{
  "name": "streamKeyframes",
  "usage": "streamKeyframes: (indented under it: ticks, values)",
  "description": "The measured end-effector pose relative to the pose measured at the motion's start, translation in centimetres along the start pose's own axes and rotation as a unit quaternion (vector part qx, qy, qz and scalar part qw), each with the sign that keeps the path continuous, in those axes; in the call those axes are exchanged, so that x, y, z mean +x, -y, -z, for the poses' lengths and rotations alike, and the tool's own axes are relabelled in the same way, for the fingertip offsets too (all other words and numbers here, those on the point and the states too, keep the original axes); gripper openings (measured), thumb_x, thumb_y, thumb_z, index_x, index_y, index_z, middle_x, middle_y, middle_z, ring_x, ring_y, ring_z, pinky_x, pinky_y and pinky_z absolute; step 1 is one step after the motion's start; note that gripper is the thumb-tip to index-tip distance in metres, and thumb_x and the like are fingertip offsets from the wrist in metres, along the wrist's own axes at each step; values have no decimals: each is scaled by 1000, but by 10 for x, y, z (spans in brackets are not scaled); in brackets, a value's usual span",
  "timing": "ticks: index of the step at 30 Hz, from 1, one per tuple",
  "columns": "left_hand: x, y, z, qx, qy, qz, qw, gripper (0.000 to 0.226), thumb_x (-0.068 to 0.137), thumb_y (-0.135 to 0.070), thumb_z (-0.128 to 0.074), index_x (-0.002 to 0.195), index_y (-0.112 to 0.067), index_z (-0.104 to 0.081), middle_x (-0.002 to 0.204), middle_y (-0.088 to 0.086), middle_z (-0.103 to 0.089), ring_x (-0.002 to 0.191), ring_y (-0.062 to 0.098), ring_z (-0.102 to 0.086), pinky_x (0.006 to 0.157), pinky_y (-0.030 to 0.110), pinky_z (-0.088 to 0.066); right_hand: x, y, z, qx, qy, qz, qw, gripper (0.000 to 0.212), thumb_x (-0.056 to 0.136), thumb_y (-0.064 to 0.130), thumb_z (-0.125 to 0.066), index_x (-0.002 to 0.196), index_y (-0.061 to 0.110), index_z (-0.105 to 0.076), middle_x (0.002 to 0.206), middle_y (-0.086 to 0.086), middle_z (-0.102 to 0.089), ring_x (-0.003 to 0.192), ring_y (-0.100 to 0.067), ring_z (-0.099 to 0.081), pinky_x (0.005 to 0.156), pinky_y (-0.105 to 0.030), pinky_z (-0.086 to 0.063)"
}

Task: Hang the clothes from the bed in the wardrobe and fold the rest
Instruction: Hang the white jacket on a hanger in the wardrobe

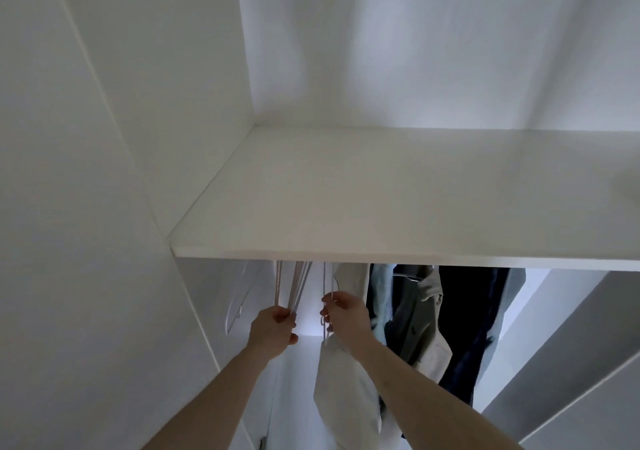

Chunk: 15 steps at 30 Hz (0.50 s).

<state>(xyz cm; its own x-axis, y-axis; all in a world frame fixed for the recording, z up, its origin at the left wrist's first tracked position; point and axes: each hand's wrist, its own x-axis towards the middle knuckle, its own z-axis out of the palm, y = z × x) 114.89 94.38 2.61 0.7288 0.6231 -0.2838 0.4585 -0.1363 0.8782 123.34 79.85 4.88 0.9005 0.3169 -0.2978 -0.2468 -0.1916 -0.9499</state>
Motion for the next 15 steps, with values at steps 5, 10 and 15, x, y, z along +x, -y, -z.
streamKeyframes:
  ticks: [5,10,15]
  values:
    - [-2,-2,-1,-45,39,44,997,20,96,1,-59,114,-5,-67,100,22,-72,66,28,-69,55,32,-55,-32,-8,20,-11,18,32,999,21,98,8,-59,86,14,-76,66,-2,-71,55,-11,-60,47,-25,-47]
    - [-14,-1,3,-154,77,67,983,29,98,12,-52,126,3,-58,97,22,-65,53,31,-65,43,27,-52,-83,-30,56,-45,42,46,997,23,101,10,-59,88,16,-77,66,0,-72,57,-3,-62,57,-18,-50]
    - [-36,5,-9,-92,34,18,995,33,97,5,-59,125,-13,-60,125,12,-62,78,30,-68,55,31,-53,-131,-44,97,-50,68,40,996,25,101,9,-58,89,18,-79,72,-3,-74,64,-9,-65,65,-22,-54]
